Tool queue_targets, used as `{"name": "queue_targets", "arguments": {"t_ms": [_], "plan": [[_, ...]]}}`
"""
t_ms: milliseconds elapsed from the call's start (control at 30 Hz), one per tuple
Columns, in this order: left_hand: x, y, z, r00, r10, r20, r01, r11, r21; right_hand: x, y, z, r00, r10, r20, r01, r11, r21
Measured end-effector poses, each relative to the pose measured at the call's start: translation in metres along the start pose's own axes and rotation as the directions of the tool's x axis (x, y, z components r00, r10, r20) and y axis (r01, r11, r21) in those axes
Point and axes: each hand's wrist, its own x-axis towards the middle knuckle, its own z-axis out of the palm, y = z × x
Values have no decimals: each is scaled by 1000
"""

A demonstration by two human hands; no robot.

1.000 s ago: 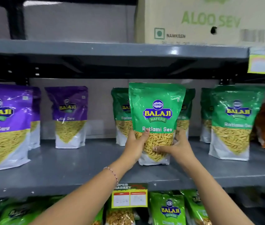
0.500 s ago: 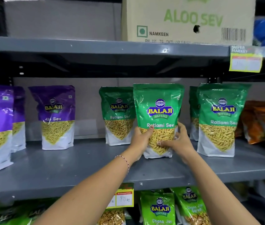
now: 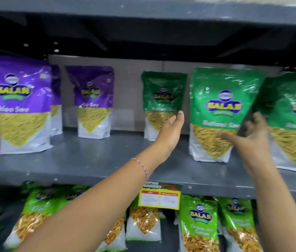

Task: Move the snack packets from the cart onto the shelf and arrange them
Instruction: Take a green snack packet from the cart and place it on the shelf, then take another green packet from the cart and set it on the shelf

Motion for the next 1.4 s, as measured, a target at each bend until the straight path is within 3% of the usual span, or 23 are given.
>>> {"name": "queue_targets", "arguments": {"t_ms": [67, 133, 233, 333, 400, 433, 500, 567, 633, 733, 867, 1000, 1067, 1133, 1233, 1400], "plan": [[-25, 3, -43, 999, 34, -42, -39, 992, -122, -24, -17, 22, 988, -133, -82, 141, 984, 104], [-63, 4, -87, 997, 16, -76, -37, 959, -281, -57, -36, 56, 984, -152, -96, 170, 960, 220], [-131, -26, -173, 977, -48, -210, -52, 894, -445, -130, -45, 139, 950, -257, 178, 180, 915, 362], [-201, -66, -241, 915, -130, -382, -98, 847, -522, -200, -38, 205, 833, -300, 465, 72, 892, 447], [-271, -103, -301, 786, -264, -559, -71, 859, -507, -265, -18, 268, 653, -273, 707, -110, 889, 445], [-285, -114, -313, 751, -311, -583, -37, 861, -508, -280, -12, 280, 598, -243, 764, -133, 910, 393], [-343, -150, -347, 593, -435, -677, 73, 867, -493, -329, 13, 318, 397, -170, 902, -193, 945, 263], [-410, -188, -379, 380, -512, -771, 258, 859, -443, -383, 40, 353, 153, -90, 984, -196, 973, 120], [-478, -219, -403, 188, -519, -834, 499, 782, -374, -437, 70, 387, -64, -3, 998, -172, 985, -9], [-554, -258, -420, 91, -511, -855, 741, 608, -284, -507, 112, 422, -309, 106, 945, -46, 991, -126], [-612, -307, -433, -115, -547, -829, 869, 348, -351, -597, 152, 457, -513, 214, 831, 135, 976, -168], [-618, -342, -450, -257, -598, -759, 823, 277, -497, -658, 153, 468, -630, 277, 726, 263, 955, -136], [-616, -358, -462, -223, -631, -743, 812, 301, -500, -679, 153, 467, -687, 310, 657, 301, 945, -130], [-611, -365, -472, -268, -681, -681, 688, 360, -630, -699, 157, 465, -726, 334, 601, 348, 932, -97], [-605, -383, -485, -314, -683, -660, 631, 369, -682, -718, 169, 457, -722, 338, 604, 384, 922, -58], [-600, -396, -501, -227, -693, -684, 731, 342, -590, -725, 176, 452, -656, 325, 681, 453, 891, 11]]}}
